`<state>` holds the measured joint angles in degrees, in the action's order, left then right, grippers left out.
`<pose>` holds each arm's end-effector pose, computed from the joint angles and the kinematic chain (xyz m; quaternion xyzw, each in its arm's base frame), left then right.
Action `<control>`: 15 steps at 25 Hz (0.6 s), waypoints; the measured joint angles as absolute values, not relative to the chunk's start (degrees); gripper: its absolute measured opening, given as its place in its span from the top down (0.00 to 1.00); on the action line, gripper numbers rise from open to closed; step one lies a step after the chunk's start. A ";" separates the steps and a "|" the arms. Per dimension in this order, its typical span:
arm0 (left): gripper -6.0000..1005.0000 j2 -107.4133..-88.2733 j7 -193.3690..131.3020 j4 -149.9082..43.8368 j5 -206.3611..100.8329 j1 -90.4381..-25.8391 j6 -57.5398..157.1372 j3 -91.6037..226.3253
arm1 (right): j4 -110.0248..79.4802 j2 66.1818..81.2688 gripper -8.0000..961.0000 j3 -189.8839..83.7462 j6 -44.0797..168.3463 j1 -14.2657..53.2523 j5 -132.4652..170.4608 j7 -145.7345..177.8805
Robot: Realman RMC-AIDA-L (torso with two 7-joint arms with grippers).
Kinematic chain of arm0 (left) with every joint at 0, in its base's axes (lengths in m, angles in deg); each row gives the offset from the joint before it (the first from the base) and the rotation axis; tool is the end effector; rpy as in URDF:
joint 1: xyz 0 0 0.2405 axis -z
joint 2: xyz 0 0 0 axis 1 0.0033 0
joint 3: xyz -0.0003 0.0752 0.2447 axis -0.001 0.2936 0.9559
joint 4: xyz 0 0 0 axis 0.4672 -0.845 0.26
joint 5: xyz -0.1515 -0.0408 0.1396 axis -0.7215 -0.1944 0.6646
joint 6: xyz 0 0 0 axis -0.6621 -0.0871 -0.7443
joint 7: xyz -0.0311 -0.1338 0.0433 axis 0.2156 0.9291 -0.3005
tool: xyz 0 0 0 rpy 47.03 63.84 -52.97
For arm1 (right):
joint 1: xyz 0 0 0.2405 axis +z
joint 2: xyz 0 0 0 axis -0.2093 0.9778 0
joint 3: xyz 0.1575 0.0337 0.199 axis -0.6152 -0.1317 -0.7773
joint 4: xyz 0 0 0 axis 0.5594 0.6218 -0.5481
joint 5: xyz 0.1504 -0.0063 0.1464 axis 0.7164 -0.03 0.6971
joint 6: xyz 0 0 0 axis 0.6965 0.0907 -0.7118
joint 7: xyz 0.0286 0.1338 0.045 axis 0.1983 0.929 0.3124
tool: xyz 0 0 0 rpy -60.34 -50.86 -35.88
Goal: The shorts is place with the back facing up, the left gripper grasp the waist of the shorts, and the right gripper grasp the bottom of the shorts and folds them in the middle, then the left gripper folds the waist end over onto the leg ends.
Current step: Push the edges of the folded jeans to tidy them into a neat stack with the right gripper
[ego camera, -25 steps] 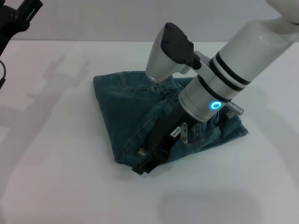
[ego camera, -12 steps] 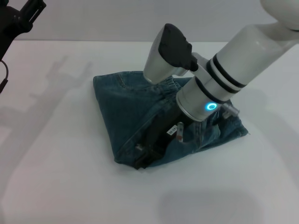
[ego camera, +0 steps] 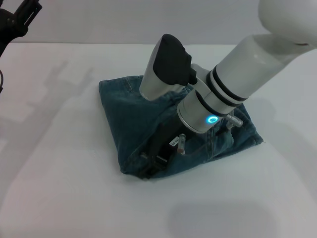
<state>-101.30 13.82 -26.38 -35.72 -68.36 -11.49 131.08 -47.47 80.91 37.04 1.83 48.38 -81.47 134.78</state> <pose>-0.2762 0.3615 0.0551 -0.6951 -0.2063 -0.4812 0.4927 0.1032 0.3642 -0.1267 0.9850 -0.1314 0.1094 0.0220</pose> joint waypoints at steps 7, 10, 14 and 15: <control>0.16 -101.30 14.04 -26.40 -35.75 -68.52 -11.44 131.19 | -47.49 80.90 0.45 41.12 7.53 48.19 -81.33 135.75; 0.16 -101.30 14.14 -26.41 -35.75 -68.61 -11.46 131.23 | -47.71 80.89 0.45 41.92 9.17 48.21 -81.33 135.76; 0.16 -101.30 14.32 -26.42 -35.76 -68.72 -11.49 131.46 | -47.80 80.89 0.45 43.09 12.40 48.41 -81.33 135.76; 0.16 -101.30 14.35 -26.42 -35.75 -68.72 -11.49 131.52 | -47.84 80.89 0.45 43.27 13.08 48.45 -81.33 135.76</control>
<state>-101.30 14.35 -26.42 -35.75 -68.72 -11.49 131.52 -47.84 80.89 43.27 13.08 48.45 -81.33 135.76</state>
